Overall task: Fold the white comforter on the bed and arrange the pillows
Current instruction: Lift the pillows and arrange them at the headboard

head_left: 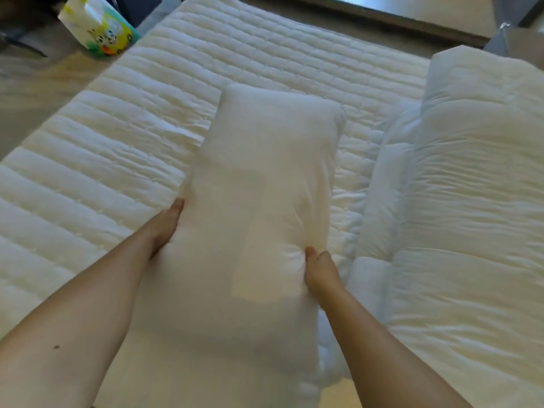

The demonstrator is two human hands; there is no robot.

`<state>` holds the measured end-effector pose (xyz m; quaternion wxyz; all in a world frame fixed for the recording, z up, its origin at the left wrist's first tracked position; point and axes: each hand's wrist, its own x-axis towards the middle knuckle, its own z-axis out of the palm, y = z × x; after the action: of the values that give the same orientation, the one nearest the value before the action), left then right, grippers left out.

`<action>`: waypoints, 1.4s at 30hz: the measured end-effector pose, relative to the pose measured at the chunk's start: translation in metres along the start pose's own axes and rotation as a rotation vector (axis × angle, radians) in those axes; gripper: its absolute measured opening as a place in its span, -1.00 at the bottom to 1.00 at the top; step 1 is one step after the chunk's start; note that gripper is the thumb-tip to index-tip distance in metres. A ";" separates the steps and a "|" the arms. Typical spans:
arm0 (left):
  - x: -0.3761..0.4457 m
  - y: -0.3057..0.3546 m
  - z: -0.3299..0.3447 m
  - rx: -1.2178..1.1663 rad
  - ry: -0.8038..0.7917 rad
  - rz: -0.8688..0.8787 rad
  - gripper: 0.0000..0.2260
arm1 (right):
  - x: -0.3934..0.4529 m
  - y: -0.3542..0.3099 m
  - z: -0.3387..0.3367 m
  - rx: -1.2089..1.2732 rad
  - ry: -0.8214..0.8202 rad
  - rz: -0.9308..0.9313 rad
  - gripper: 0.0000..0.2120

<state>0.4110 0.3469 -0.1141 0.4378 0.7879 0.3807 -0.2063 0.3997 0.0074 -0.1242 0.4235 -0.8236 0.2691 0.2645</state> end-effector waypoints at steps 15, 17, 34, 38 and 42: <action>-0.008 0.046 -0.002 0.411 0.207 -0.074 -0.48 | -0.039 -0.009 -0.042 -0.267 -0.104 -0.094 -0.60; -0.016 0.080 0.000 0.402 0.338 -0.045 -0.59 | -0.052 -0.018 -0.078 -0.233 -0.087 -0.219 -0.56; -0.264 0.285 0.363 0.568 -0.024 1.099 -0.55 | 0.024 0.111 -0.412 -0.690 0.558 -0.347 -0.42; -0.218 0.253 0.386 0.842 0.043 1.080 -0.44 | 0.044 0.113 -0.372 -0.707 0.391 -0.314 -0.36; -0.172 0.230 0.375 0.774 0.047 1.044 -0.32 | 0.050 0.102 -0.370 -0.545 0.362 -0.503 -0.32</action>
<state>0.4867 -0.1181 -0.0776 0.1565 0.9744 -0.1445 -0.0714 0.4445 -0.3647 -0.0287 0.1872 -0.9789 0.0499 0.0651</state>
